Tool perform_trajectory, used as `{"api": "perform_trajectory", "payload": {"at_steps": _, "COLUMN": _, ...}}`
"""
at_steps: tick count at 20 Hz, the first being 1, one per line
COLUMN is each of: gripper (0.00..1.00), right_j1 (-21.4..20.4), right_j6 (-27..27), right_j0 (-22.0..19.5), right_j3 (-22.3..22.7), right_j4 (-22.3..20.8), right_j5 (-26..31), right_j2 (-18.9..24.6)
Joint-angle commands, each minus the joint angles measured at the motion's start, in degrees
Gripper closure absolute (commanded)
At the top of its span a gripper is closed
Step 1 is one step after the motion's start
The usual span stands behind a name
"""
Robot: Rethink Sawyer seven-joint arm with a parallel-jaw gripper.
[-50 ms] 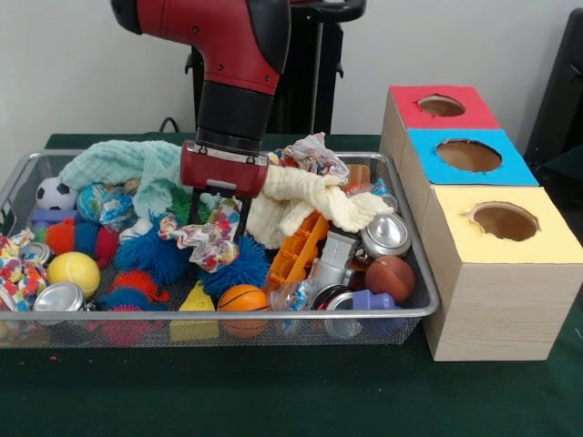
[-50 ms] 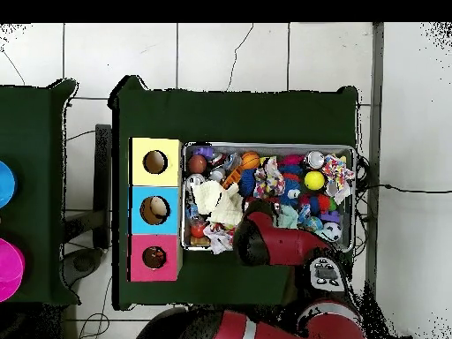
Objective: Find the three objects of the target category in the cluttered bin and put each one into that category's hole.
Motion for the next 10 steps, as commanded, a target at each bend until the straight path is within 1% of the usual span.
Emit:
{"api": "perform_trajectory", "payload": {"at_steps": 1, "gripper": 0.0, "right_j1": 0.95, "right_j6": 11.41, "right_j0": 1.65, "right_j3": 3.91, "right_j4": 3.85, "right_j5": 5.26, "right_j2": 5.13}}
{"api": "perform_trajectory", "payload": {"at_steps": 3, "gripper": 0.0, "right_j1": 0.88, "right_j6": 11.01, "right_j0": 3.51, "right_j3": 3.46, "right_j4": 5.25, "right_j5": 4.94, "right_j2": 1.72}}
{"api": "perform_trajectory", "payload": {"at_steps": 6, "gripper": 0.0, "right_j1": -0.55, "right_j6": 10.57, "right_j0": 3.88, "right_j3": 4.32, "right_j4": 7.26, "right_j5": 9.17, "right_j2": -0.33}}
{"api": "perform_trajectory", "payload": {"at_steps": 7, "gripper": 0.0, "right_j1": -1.49, "right_j6": 10.14, "right_j0": 3.65, "right_j3": 4.83, "right_j4": 7.34, "right_j5": 10.59, "right_j2": -0.41}}
{"api": "perform_trajectory", "payload": {"at_steps": 9, "gripper": 0.0, "right_j1": -2.92, "right_j6": 10.04, "right_j0": 2.16, "right_j3": 6.17, "right_j4": 8.0, "right_j5": 13.52, "right_j2": 1.28}}
{"api": "perform_trajectory", "payload": {"at_steps": 10, "gripper": 0.0, "right_j1": -3.56, "right_j6": 10.12, "right_j0": 1.77, "right_j3": 6.8, "right_j4": 8.15, "right_j5": 14.07, "right_j2": 1.78}}
